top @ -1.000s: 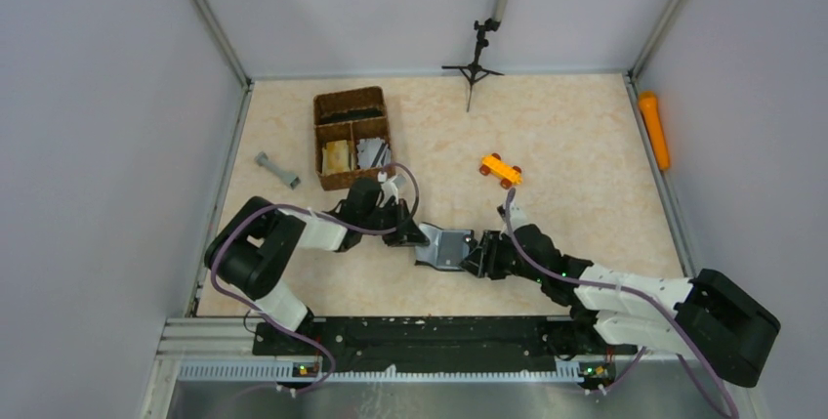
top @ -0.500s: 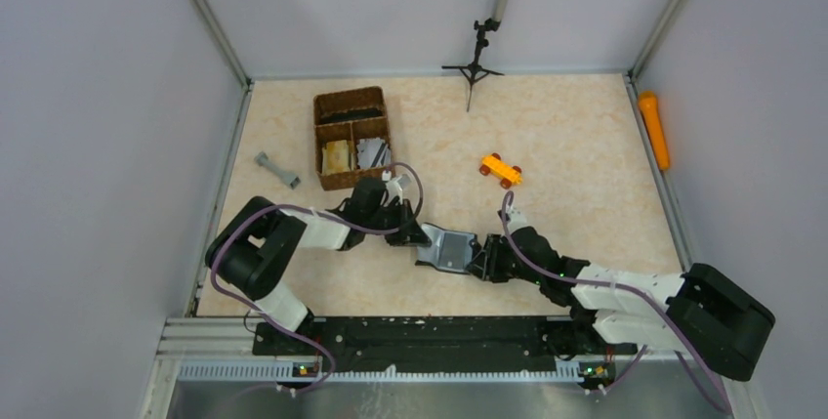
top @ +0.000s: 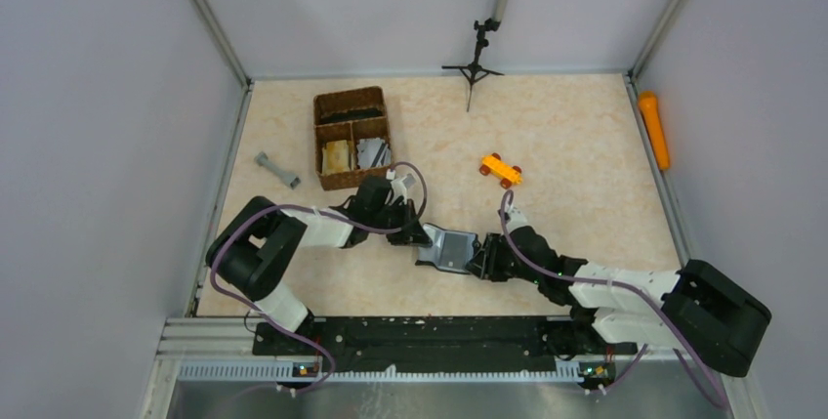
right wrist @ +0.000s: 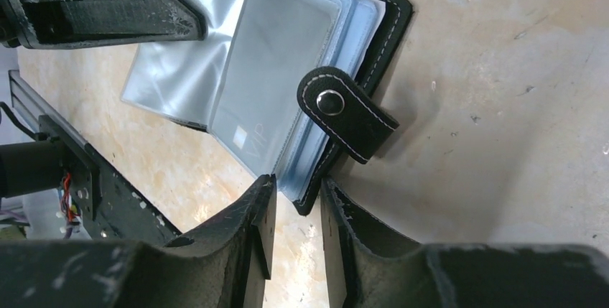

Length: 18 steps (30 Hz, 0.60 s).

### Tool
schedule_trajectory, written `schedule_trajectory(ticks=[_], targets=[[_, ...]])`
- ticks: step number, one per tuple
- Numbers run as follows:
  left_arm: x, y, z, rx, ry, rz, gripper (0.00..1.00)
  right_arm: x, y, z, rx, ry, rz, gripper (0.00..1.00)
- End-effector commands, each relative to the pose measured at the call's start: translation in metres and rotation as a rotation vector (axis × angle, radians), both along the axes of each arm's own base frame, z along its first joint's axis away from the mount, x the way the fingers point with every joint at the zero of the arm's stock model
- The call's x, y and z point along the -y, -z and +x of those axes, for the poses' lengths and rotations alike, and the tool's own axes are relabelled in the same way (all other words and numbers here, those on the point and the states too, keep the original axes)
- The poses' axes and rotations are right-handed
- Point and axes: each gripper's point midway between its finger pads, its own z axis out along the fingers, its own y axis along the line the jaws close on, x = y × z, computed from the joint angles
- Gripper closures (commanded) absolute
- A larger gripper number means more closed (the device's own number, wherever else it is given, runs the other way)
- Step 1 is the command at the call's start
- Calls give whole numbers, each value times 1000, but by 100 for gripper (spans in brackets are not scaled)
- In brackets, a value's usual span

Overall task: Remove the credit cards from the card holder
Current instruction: Remove the credit card from the card holder.

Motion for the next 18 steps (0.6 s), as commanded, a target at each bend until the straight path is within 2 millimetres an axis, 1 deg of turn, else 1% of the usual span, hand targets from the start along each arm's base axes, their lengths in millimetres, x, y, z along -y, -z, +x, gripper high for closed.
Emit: schedule_trajectory(ticks=[1, 6, 11, 14, 18], targets=[[-3, 13, -3, 18, 21, 70, 97, -16, -27, 25, 61, 47, 66, 68], [-4, 15, -3, 23, 23, 85, 97, -7, -12, 30, 26, 107, 0, 67], [-4, 18, -5, 17, 29, 95, 97, -8, -10, 30, 23, 108, 2, 73], [-2, 18, -6, 18, 36, 94, 97, -13, -13, 30, 36, 80, 15, 73], [4, 18, -9, 18, 58, 91, 97, -29, -14, 30, 30, 7, 12, 71]])
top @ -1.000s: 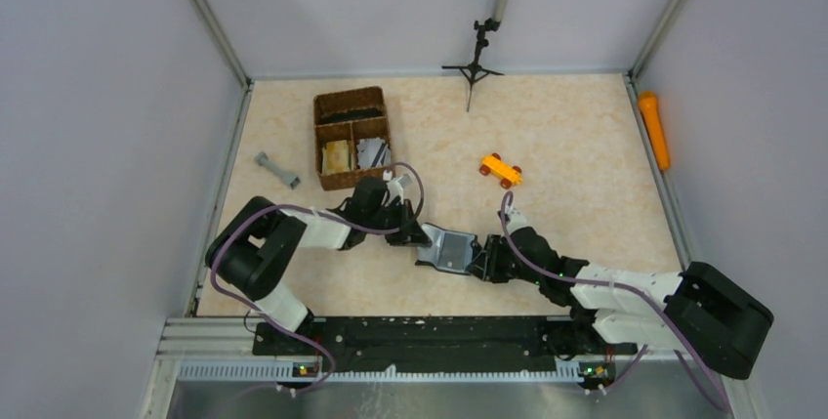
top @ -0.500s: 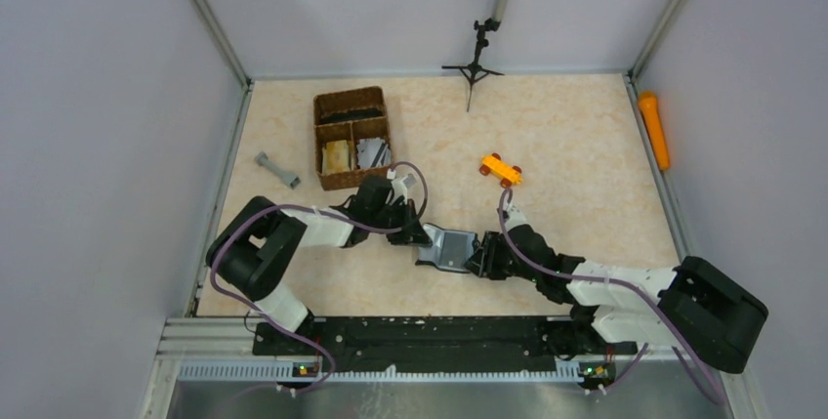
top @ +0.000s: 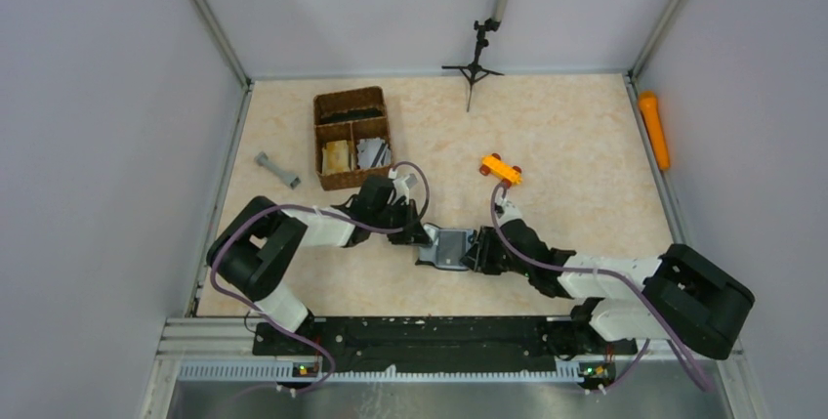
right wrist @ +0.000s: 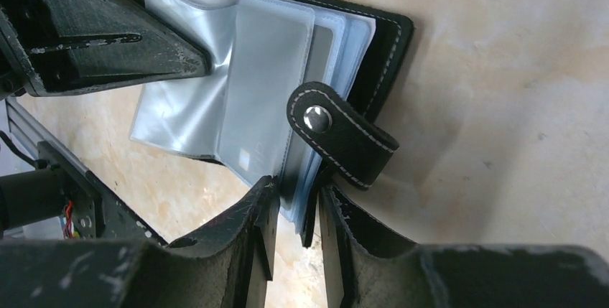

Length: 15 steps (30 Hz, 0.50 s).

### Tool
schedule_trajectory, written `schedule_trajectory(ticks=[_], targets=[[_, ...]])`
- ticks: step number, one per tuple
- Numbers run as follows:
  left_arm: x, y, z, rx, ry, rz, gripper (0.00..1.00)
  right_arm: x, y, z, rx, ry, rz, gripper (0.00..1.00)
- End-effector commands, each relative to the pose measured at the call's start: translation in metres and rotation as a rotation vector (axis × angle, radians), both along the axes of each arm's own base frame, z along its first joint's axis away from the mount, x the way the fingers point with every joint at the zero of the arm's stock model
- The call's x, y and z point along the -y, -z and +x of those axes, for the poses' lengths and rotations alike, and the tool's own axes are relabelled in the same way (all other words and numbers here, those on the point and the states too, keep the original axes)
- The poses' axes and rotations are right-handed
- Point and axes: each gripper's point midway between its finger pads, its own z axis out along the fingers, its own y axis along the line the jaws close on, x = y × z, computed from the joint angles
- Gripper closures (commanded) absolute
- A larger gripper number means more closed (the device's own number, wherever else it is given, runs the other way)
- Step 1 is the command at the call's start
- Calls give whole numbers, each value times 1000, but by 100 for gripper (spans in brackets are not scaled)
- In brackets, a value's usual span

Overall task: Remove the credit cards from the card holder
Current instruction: Remove the credit card from the card holder.

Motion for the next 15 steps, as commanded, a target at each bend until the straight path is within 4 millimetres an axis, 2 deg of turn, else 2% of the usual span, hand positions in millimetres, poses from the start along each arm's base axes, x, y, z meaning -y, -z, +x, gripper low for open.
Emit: schedule_trajectory(ticks=[1, 8, 15], targets=[[4, 16, -10, -5, 51, 57, 97, -25, -15, 13, 41, -69, 35, 70], [8, 16, -14, -9, 66, 52, 97, -45, -42, 15, 103, -121, 165, 69], [7, 20, -13, -20, 57, 65, 97, -45, -73, 16, 195, -123, 253, 69]])
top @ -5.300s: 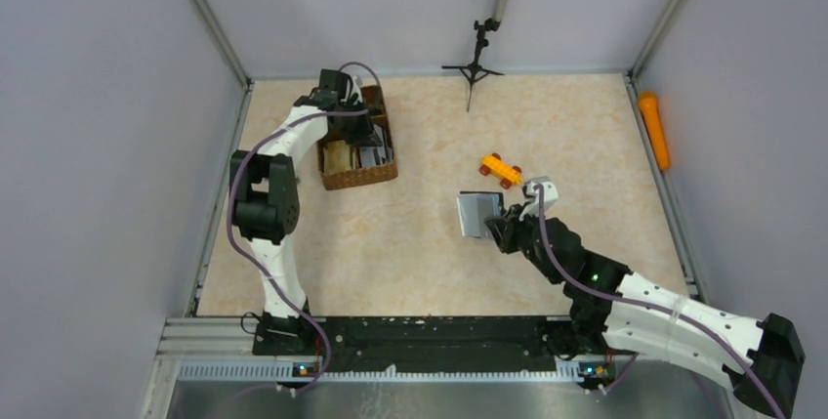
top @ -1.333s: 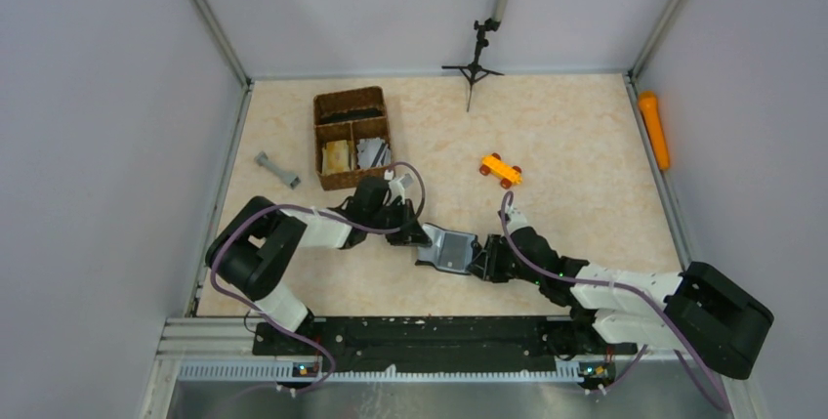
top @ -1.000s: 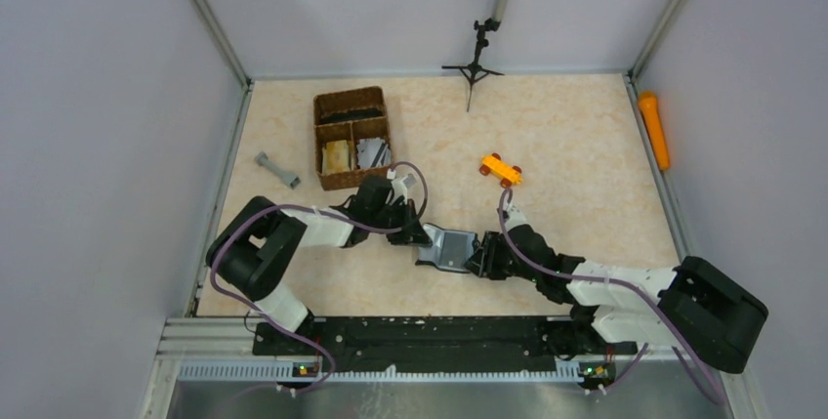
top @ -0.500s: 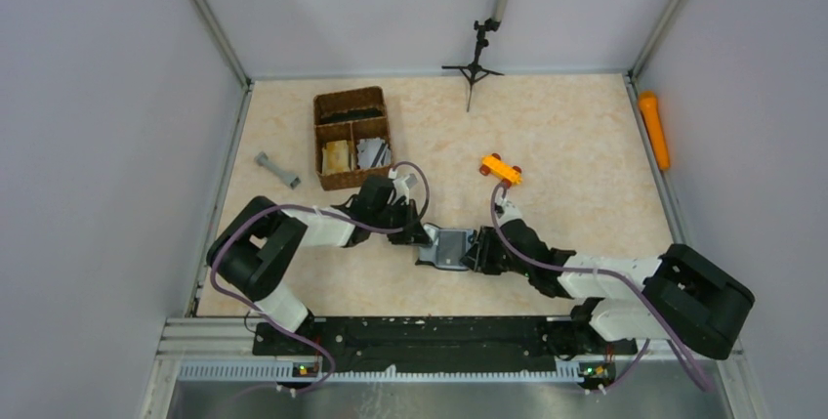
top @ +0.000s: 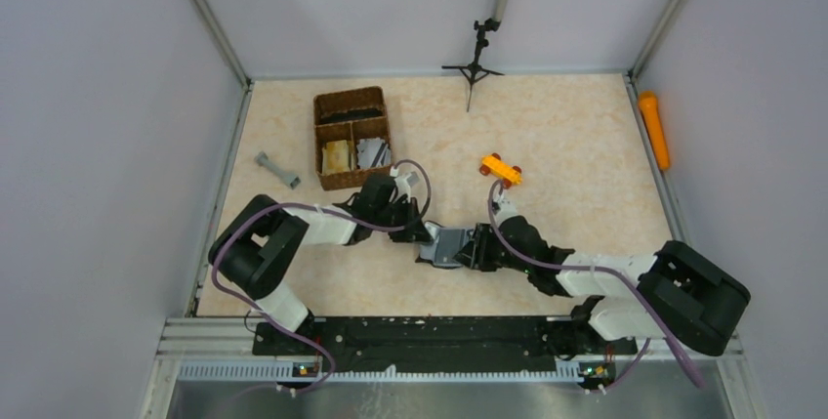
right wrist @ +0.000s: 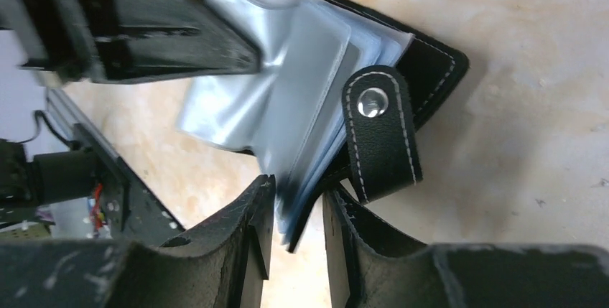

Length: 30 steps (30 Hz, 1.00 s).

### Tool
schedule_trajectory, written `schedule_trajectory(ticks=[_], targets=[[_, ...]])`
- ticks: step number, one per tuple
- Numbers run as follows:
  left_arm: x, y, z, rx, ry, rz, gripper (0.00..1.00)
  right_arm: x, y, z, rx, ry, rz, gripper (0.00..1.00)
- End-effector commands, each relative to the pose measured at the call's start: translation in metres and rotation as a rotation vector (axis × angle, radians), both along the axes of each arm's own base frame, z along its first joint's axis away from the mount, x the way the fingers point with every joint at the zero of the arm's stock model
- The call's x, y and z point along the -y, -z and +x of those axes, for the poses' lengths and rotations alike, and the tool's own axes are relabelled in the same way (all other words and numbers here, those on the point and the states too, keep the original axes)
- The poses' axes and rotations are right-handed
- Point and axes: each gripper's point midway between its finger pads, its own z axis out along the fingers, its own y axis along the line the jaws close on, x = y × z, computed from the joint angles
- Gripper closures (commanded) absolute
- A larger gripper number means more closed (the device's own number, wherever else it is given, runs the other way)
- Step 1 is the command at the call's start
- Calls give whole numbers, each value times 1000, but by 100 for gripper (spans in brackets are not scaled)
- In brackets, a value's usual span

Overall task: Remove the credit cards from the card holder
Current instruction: Remove the credit card from the card holder.

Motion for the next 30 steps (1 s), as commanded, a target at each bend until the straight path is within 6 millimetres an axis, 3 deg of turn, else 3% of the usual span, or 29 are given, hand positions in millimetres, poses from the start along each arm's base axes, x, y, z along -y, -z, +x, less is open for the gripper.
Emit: schedule_trajectory(ticks=[1, 6, 9, 15, 24, 30], targets=[[5, 20, -17, -37, 49, 54, 97, -25, -66, 14, 181, -29, 217, 69], [6, 21, -18, -46, 49, 50, 98, -20, -75, 13, 208, -10, 251, 71], [6, 19, -18, -43, 49, 43, 98, -15, -65, 16, 181, 19, 199, 78], [7, 19, -19, -42, 51, 41, 98, -11, -48, 18, 122, 38, 114, 81], [6, 19, -20, -45, 48, 42, 98, -11, -39, 17, 91, 34, 81, 64], [5, 20, -20, -45, 46, 45, 98, -12, -43, 16, 97, 35, 114, 55]])
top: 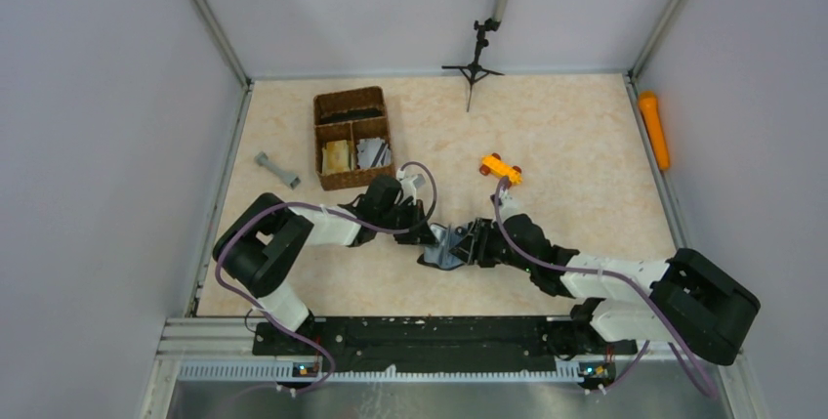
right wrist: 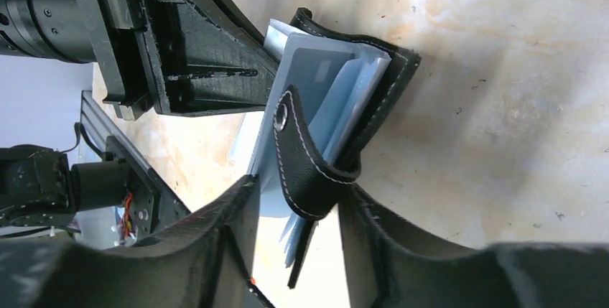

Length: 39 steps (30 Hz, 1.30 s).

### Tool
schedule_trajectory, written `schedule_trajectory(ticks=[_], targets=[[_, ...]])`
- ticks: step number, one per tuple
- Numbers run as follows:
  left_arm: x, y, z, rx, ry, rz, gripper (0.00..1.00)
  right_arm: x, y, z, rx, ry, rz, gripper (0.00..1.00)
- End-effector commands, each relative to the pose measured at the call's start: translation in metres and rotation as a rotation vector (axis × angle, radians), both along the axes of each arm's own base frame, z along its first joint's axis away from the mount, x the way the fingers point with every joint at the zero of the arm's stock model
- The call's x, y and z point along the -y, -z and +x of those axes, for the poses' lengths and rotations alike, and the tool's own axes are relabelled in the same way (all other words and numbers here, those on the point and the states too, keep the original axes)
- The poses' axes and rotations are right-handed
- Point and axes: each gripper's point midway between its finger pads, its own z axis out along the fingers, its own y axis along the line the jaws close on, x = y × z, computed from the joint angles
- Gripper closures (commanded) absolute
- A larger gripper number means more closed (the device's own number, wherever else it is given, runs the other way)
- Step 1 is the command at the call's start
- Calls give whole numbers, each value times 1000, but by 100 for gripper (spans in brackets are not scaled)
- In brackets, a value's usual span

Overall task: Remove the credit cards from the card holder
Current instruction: Remove the credit card from the card holder.

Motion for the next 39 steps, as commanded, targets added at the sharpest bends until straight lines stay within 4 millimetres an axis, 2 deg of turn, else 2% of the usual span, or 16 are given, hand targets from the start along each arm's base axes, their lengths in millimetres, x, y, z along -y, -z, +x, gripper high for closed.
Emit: schedule_trajectory(ticks=[1, 3, 6, 22, 26, 30, 36, 39], targets=[[-7, 20, -13, -46, 11, 61, 98, -7, -16, 8, 38, 13, 43, 52], [-7, 20, -14, -48, 11, 62, 98, -6, -18, 7, 46, 18, 62, 47], [-7, 20, -14, -47, 12, 64, 98, -4, -20, 6, 49, 26, 76, 44], [-8, 20, -14, -48, 13, 69, 98, -6, -21, 5, 47, 25, 97, 44], [-8, 20, -14, -48, 12, 68, 99, -6, -20, 5, 44, 23, 97, 49], [-8, 20, -14, -48, 12, 68, 99, -7, -21, 5, 45, 21, 101, 65], [-7, 20, -14, -48, 14, 66, 99, -7, -25, 4, 55, 17, 117, 66], [-8, 20, -14, -50, 13, 68, 99, -6, -25, 5, 57, 20, 112, 71]])
